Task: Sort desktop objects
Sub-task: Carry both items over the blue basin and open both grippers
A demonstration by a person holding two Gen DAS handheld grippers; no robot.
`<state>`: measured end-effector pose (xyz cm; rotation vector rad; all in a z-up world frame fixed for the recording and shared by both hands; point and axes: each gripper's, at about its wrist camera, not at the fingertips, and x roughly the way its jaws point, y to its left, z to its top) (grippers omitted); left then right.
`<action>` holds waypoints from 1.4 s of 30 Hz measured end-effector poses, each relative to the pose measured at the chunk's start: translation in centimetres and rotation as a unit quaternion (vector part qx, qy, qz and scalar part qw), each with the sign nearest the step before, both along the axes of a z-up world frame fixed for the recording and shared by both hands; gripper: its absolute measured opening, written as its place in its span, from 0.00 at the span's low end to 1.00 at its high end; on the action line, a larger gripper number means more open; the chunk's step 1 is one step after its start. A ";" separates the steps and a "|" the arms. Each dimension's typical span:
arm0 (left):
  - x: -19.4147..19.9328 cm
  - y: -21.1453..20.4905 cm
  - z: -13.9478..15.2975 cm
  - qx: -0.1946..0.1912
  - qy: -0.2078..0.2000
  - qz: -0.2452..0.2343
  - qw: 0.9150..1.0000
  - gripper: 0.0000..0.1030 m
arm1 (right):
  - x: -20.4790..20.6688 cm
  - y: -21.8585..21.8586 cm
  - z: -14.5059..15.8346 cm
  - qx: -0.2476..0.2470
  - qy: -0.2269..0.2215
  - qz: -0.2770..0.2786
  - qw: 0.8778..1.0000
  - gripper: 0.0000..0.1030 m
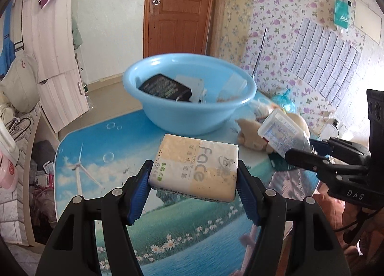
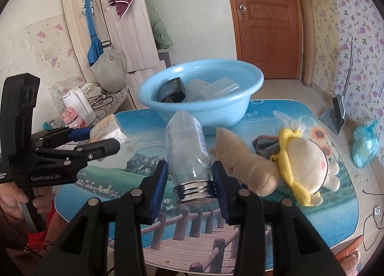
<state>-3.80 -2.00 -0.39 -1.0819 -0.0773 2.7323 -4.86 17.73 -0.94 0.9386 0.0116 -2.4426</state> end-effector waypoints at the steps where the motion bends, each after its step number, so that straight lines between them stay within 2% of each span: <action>1: -0.2 0.0 0.2 0.000 0.001 0.003 1.000 0.64 | -0.1 -0.1 0.2 -0.001 0.002 0.000 1.000 0.36; 6: -1.6 -0.3 1.5 0.015 0.005 0.010 1.000 0.64 | -1.1 -0.3 1.0 -0.008 0.007 0.005 1.000 0.36; 9: -2.8 -0.2 2.0 0.011 0.013 0.007 1.000 0.64 | -2.2 -0.7 1.4 -0.011 0.005 0.008 1.000 0.36; 23: -12.0 -0.3 1.6 -0.003 0.011 0.006 1.000 0.65 | -10.0 -3.4 2.7 -0.015 0.012 0.004 1.000 0.37; 26: -13.7 -0.5 1.3 -0.006 0.009 0.011 1.000 0.68 | -12.2 -4.2 3.0 -0.021 0.016 0.002 1.000 0.37; 29: -14.4 -0.7 1.1 -0.002 0.009 0.013 1.000 0.78 | -13.9 -4.8 2.6 -0.020 0.009 -0.004 1.000 0.38; 31: -14.5 -1.1 1.0 -0.008 0.008 0.028 1.000 0.79 | -14.5 -5.0 2.2 -0.014 0.002 -0.009 1.000 0.38; 35: -14.1 -2.2 0.8 0.023 0.006 0.032 0.999 0.82 | -14.2 -4.8 1.6 -0.005 0.003 -0.015 1.000 0.43; 37: -13.4 -2.1 0.9 0.013 0.011 0.032 0.999 0.86 | -13.6 -4.4 1.7 -0.002 0.005 -0.018 1.000 0.44; 42: -11.9 -2.4 0.4 0.014 0.003 0.037 0.999 0.86 | -12.6 -2.9 1.4 0.004 -0.002 -0.039 0.999 0.45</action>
